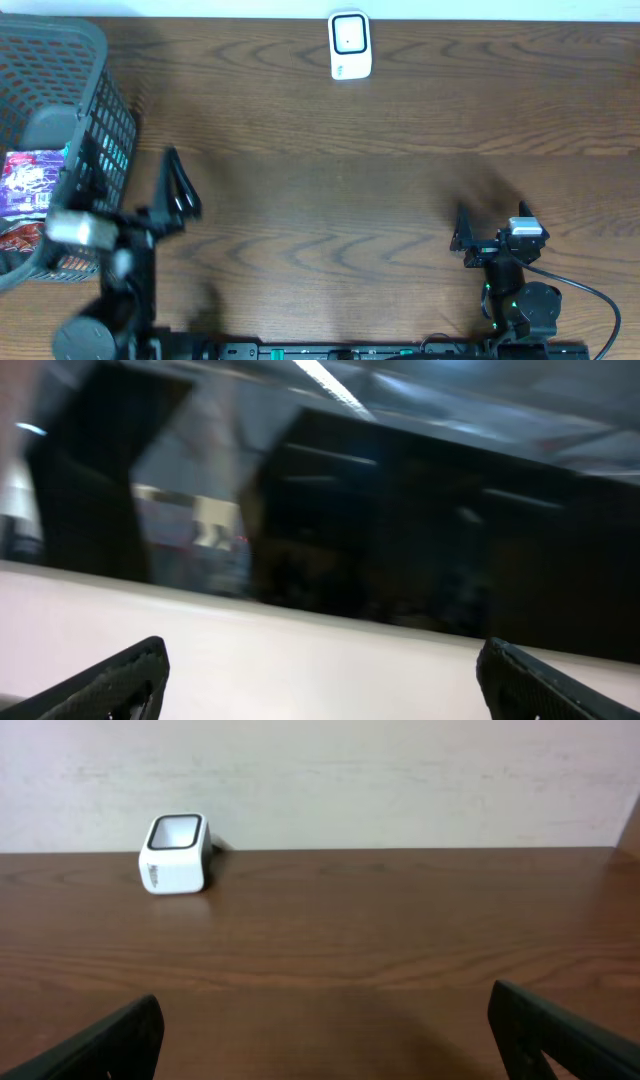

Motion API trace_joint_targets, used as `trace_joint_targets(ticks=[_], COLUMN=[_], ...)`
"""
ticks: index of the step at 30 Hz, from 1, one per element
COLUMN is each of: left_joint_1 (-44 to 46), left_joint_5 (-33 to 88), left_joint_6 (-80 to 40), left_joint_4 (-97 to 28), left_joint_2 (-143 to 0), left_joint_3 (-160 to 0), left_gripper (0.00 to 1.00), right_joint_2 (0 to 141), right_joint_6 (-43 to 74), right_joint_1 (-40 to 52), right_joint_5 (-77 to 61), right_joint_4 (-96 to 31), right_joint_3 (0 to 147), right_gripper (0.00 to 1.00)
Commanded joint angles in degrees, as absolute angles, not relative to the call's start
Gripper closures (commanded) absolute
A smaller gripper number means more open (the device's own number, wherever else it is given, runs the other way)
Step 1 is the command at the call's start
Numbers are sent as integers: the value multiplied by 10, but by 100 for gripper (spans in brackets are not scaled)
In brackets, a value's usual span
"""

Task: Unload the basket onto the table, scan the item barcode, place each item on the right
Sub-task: 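Reach the left gripper into the basket and grasp the purple Carefree pack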

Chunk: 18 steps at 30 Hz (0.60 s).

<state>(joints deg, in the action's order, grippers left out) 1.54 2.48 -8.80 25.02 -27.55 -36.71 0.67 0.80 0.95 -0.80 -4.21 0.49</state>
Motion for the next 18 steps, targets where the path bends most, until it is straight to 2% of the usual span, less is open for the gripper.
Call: trace_joint_targets(ticks=[1,4,8,12,15,18], left_joint_1=[10,-20,-90,-177,-221,-248], left_joint_5=[-109,-143,-142,-71,3,2], left_joint_6=[-25,-24,-62,-87,-87,-86], left_joint_4=[243,152,-62,-274,-349,-404], left_joint_2=[-382,-491,-633,-768,-821,-838], left_joint_3=[-478,-612,-824,-1044,-1126,-1135], left_gripper=[2,2,2,2,2,2], right_joint_2=[3,3,3,3,3,3], right_joint_6=[12,12,12,12,12,12], right_joint_1=[4,4,4,4,4,4], right_joint_5=[-8,-8,-8,-8,-8,-8], right_joint_4=[-43,-43,-43,-43,-43,-43], right_joint_3=[3,3,3,3,3,3], right_gripper=[1,1,1,1,1,1])
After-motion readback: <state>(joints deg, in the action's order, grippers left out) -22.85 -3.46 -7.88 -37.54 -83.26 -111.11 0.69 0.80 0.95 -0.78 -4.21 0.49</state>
